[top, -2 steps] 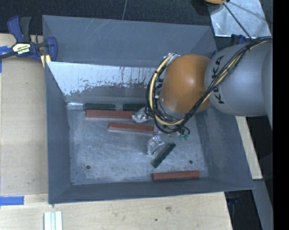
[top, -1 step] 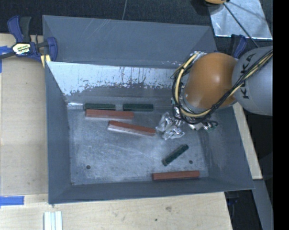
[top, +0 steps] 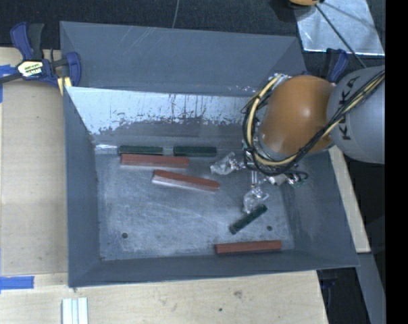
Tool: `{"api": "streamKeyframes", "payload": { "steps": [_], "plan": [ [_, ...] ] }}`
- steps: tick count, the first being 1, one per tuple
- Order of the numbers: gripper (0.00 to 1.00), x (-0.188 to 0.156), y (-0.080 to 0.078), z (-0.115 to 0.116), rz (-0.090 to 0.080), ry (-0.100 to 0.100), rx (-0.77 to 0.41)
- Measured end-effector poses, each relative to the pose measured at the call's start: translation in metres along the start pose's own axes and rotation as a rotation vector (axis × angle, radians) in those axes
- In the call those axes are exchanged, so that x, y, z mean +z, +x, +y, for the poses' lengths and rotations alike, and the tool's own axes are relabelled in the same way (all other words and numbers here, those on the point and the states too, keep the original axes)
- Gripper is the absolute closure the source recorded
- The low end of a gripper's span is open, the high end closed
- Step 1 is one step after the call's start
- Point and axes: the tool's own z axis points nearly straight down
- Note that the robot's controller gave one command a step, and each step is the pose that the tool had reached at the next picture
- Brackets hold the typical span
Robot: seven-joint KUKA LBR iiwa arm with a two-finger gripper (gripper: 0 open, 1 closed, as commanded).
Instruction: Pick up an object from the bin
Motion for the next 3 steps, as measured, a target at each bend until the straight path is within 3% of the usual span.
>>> {"api": "streamKeyframes", "payload": {
  "steps": [1, 2, 3],
  "plan": [
    [0.00, 0.000, 0.000, 0.000, 0.001, 0.000, 0.001],
    [1.00, -0.010, -0.043, 0.056, 0.010, -0.007, -0.070],
    [1.00, -0.010, -0.043, 0.056, 0.010, -0.007, -0.069]
  ]
}}
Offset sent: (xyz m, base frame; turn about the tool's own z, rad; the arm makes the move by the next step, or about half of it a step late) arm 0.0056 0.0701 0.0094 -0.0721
